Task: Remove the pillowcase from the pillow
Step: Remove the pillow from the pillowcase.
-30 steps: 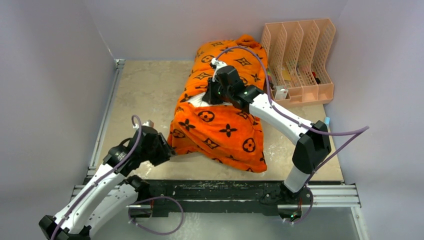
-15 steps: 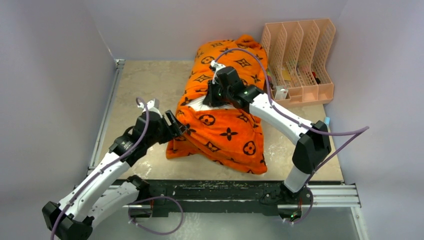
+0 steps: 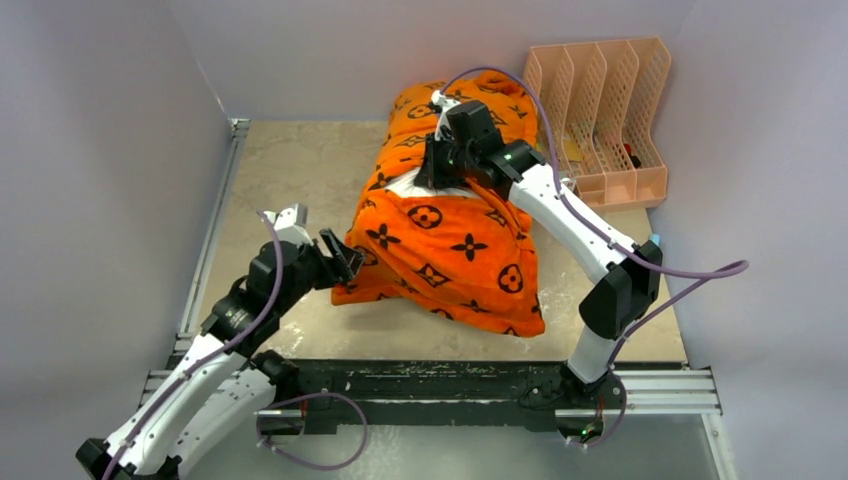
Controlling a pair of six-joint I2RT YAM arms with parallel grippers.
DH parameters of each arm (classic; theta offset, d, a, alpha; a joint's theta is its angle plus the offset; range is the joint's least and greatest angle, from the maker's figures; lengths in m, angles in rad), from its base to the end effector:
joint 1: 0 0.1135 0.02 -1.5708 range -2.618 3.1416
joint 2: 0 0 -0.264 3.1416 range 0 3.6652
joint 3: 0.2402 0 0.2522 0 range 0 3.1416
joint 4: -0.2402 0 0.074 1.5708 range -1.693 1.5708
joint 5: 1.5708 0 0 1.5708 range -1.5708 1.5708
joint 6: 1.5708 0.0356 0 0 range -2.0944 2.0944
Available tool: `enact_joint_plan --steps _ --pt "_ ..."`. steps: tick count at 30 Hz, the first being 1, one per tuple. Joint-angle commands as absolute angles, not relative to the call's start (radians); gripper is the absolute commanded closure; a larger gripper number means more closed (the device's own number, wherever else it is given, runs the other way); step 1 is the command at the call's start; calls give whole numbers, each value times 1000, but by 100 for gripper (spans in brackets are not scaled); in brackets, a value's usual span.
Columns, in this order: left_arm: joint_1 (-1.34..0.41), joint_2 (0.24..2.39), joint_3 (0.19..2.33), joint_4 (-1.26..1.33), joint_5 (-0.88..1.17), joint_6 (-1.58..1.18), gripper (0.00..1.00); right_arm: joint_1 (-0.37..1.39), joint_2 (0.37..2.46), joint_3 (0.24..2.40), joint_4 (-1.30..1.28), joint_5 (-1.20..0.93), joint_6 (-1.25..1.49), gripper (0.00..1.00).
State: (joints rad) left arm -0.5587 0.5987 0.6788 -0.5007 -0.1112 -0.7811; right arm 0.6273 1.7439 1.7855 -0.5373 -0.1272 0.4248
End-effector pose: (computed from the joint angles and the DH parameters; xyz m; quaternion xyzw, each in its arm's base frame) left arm 0.1218 -0.0715 0.2970 -0.1230 0.8293 -0.3006 0.4547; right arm 0.3243 0.2407 0.3917 -0.1190 0.8496 0.3038 0.4145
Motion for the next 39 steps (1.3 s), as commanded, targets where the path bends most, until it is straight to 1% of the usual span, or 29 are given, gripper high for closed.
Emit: enact_joint_plan --steps 1,3,5,8,10,11,13,15,19,22,25,27,29,31,34,36,38,39 --pt "-560 665 646 -285 -71 -677 32 592 1666 1852 -395 -86 405 100" --pt "-560 689 614 -168 -41 -649 34 591 1659 1858 -393 -85 406 100" --pt "-560 699 585 -73 6 -612 34 588 1663 1887 -398 -78 391 100" --pt "-560 692 547 -38 6 -590 36 575 1702 1995 -465 -71 361 100" --pt "-560 683 522 -25 17 -581 41 569 1719 2046 -486 -81 350 100" --pt "-560 678 504 -17 31 -579 49 568 1726 2070 -494 -85 347 100" --pt "-560 675 469 41 37 -603 73 566 1739 2106 -506 -102 345 100" --pt "-560 690 446 65 22 -638 100 566 1744 2126 -510 -111 346 100" --pt "-560 735 462 -121 -90 -770 100 558 1754 2179 -507 -54 334 100" --pt "-560 709 378 -193 -123 -957 100 549 1812 2302 -553 -10 310 100" --pt "-562 659 261 -284 -127 -1132 100 545 1854 2374 -580 18 300 100" --pt "-566 616 206 -348 -135 -1176 100 543 1869 2401 -583 28 300 100" --pt "-577 583 207 -429 -180 -1188 100 542 1875 2417 -580 55 289 100" --pt "-626 580 214 -454 -228 -1230 100 537 1878 2419 -581 64 282 100" --pt "-691 650 263 -532 -304 -1249 100 531 1871 2392 -582 63 286 100" --pt "-727 700 287 -565 -365 -1258 100 531 1851 2336 -577 48 296 100" --pt "-739 731 316 -511 -369 -1234 100 531 1798 2203 -523 20 304 100" --pt "-739 739 346 -463 -346 -1204 99 534 1743 2091 -453 -13 292 100"
